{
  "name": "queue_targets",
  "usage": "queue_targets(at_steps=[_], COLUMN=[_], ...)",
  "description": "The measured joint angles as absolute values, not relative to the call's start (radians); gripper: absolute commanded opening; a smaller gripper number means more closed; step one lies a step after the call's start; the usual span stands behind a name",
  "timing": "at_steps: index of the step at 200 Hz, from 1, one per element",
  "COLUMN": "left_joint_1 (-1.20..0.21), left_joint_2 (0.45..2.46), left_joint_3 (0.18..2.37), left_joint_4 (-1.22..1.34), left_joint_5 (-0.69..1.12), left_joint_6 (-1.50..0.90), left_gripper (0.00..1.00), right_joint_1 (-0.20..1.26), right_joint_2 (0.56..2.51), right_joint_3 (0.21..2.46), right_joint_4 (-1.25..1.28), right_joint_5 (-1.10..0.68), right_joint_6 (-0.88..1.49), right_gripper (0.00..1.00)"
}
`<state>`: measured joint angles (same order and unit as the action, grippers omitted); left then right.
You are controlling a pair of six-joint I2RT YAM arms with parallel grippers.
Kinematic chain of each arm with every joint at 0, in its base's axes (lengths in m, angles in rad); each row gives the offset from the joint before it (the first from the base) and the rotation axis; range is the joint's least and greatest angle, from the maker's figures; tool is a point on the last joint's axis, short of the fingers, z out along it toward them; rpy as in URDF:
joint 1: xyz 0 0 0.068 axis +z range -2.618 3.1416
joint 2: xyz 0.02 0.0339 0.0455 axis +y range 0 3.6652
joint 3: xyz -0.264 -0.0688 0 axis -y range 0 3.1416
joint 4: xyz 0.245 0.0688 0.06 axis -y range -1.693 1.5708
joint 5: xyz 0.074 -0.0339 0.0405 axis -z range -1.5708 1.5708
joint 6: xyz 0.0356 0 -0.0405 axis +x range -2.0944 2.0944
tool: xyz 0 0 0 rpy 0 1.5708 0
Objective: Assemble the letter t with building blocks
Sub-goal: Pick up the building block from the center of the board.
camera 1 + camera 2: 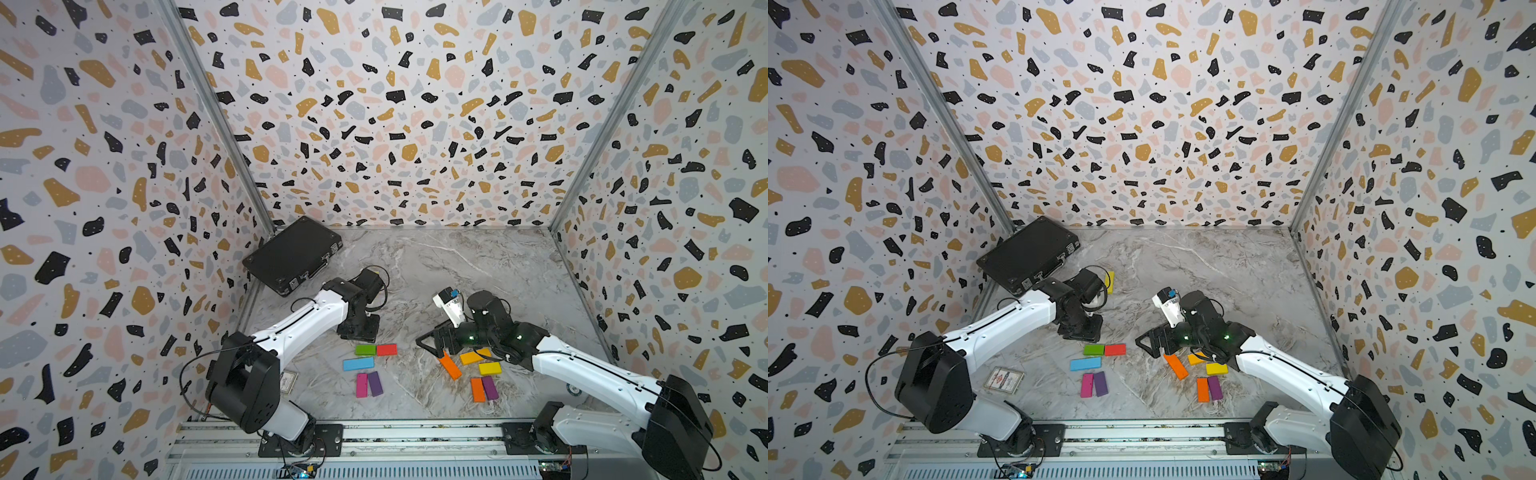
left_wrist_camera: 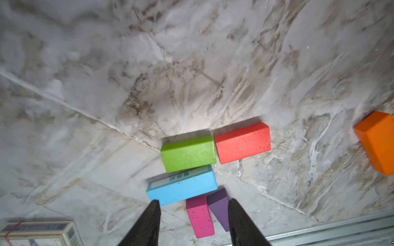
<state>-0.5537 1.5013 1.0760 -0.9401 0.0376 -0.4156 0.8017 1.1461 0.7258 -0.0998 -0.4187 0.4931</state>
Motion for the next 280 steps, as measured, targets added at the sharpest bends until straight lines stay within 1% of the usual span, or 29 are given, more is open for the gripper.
queue_targets(at_steps=[42, 63, 146, 280], left_joint_1=[-0.585, -0.587, -0.590, -0.590], left_joint_2=[1.500, 1.497, 1.562, 1.588], left_joint_3=[0.953, 0.927, 0.925, 0.925], left_joint_4=[-0.846, -0.815, -0.764, -0.719], left_joint_5=[0.038, 0.035, -0.005, -0.017], left_joint_6=[-0.475, -0.492, -0.494, -0.513], left_gripper=[0.56, 0.59, 0.63, 0.69], right_joint_1=[0.842, 0.847, 0.847, 0.847], right_joint_2=[1.119, 1.105, 1.100, 1.118], right_joint_3=[0.668, 0.651, 0.646, 0.646], right_joint_4=[-0.091, -0.088, -0.074, -0.067], right_joint_5=[-0.392, -0.382, -0.369, -0.369], right_joint_6=[0.529, 0.539, 0.543, 0.543], right_gripper=[0.97, 0.97, 0.97, 0.97])
